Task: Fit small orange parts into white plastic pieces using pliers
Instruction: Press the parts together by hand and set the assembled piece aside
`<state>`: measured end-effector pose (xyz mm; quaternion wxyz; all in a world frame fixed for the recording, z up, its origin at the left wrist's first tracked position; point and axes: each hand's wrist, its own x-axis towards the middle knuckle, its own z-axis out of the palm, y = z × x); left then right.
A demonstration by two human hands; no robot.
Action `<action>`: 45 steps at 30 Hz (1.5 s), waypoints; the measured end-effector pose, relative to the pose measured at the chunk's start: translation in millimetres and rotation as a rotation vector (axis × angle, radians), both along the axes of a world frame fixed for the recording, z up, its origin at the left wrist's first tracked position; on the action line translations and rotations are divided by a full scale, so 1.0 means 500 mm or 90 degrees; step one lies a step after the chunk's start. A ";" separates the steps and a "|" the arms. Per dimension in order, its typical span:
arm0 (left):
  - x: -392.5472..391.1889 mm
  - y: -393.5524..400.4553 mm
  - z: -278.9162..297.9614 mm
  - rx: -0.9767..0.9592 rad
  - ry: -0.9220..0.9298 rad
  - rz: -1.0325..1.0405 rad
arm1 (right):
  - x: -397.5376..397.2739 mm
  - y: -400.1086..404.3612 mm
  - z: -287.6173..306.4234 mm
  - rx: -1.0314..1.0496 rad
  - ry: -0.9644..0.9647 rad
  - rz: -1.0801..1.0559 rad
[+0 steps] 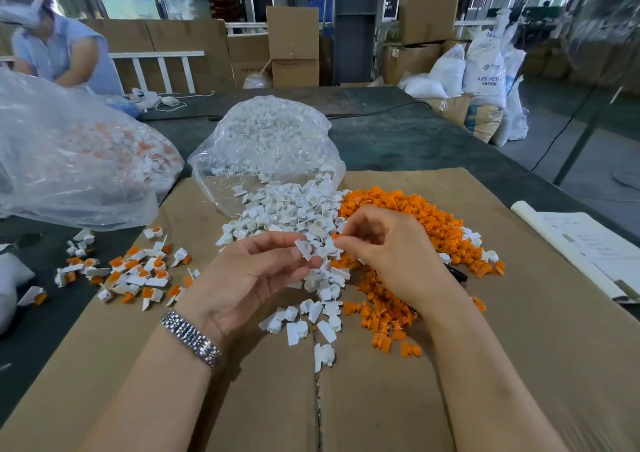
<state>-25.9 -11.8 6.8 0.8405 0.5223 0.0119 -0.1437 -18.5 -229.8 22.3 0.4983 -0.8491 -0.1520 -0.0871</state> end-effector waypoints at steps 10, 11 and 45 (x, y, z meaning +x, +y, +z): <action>-0.005 -0.002 0.007 -0.036 -0.055 -0.015 | -0.021 0.052 0.035 0.058 -0.006 0.022; -0.005 -0.002 0.007 -0.037 -0.060 -0.008 | -0.021 0.058 0.032 0.054 0.000 0.019; -0.002 -0.007 0.006 0.038 -0.072 0.078 | 0.030 0.043 0.012 -0.003 -0.033 0.126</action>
